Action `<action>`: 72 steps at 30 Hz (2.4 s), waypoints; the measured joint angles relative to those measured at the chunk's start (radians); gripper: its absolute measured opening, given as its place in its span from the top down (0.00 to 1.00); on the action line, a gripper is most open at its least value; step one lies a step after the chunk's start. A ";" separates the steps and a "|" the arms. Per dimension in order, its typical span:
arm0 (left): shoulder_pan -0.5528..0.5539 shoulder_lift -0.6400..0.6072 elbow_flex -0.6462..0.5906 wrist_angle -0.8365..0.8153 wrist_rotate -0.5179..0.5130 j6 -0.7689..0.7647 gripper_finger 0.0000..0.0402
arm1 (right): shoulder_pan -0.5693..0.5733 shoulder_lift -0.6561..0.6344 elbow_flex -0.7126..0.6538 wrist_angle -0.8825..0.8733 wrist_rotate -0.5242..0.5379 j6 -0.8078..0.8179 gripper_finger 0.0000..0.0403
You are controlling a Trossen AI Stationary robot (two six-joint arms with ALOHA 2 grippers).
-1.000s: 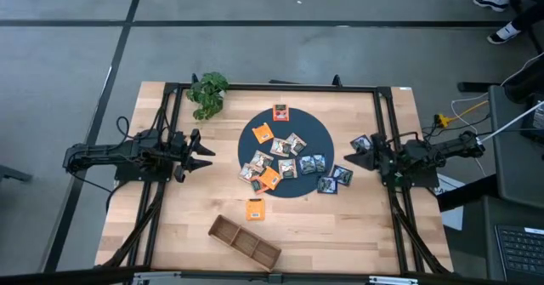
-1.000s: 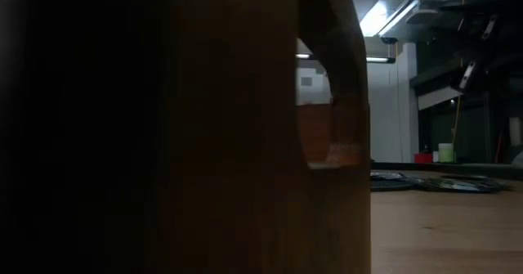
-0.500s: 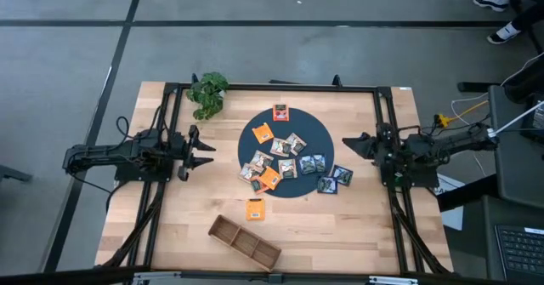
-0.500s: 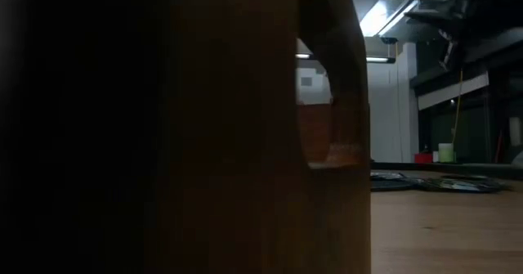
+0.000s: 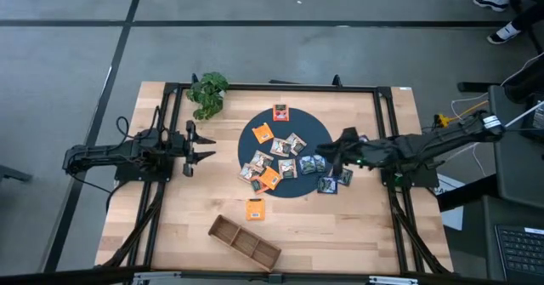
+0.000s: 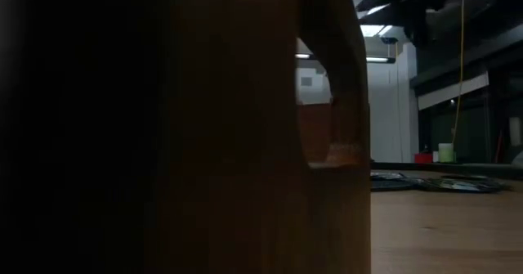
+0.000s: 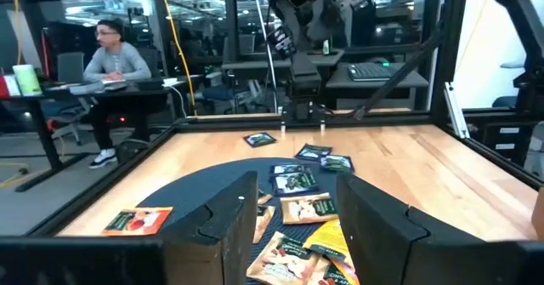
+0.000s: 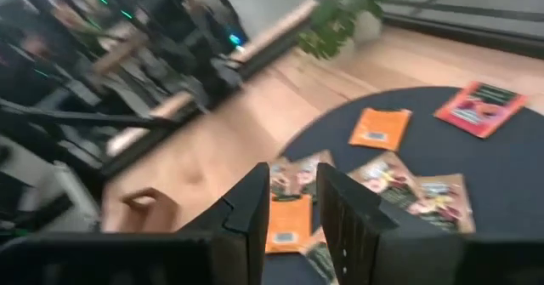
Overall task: Pick & Place Tea
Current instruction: Put the orange tea bag into the left section of the wooden organizer
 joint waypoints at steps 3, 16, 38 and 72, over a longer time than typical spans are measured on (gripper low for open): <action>-0.003 0.000 0.000 0.030 0.021 -0.167 0.61 | 0.000 0.075 0.045 -0.020 0.016 0.003 0.75; -0.003 0.000 0.001 0.422 -0.004 -0.761 0.61 | 0.000 0.226 0.087 -0.018 -0.008 0.101 0.75; -0.070 0.494 0.172 0.241 0.005 -0.849 0.61 | -0.023 0.524 0.281 -0.067 -0.219 -0.009 0.75; -0.101 1.505 0.515 0.282 0.134 -1.105 0.61 | -0.196 0.941 0.277 0.233 -0.540 0.285 0.98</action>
